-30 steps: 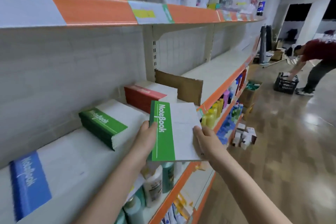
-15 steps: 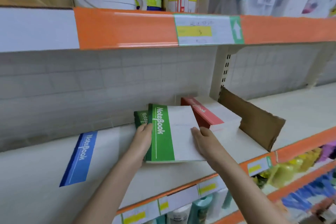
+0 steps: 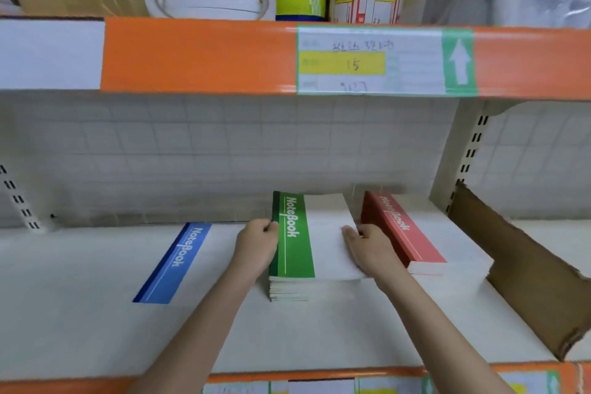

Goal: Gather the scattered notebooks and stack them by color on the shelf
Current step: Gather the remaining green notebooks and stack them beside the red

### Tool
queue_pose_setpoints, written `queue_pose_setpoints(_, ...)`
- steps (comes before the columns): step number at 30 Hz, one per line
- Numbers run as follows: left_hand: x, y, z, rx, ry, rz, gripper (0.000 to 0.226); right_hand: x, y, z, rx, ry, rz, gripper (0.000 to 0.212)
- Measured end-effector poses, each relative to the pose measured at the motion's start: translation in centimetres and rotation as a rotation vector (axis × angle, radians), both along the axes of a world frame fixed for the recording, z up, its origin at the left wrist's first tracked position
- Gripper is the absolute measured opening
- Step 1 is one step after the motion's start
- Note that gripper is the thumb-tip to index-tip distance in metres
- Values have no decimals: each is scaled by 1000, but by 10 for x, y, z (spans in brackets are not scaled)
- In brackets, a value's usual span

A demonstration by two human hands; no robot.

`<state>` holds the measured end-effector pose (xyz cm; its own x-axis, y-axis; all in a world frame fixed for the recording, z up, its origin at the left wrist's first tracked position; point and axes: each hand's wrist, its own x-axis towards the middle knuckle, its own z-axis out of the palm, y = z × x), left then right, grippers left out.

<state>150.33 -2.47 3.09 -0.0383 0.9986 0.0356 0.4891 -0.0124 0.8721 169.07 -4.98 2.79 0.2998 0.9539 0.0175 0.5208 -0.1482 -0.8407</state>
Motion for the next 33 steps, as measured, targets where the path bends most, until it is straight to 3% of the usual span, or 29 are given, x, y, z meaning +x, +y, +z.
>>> queue_pose_setpoints(21, 14, 26, -17, 232, 401, 118, 35, 2, 28, -16, -25, -382, -11, 32)
queue_pose_setpoints(33, 6, 30, -31, 187, 347, 111, 34, -8, 26, -18, -9, -549, -30, 38)
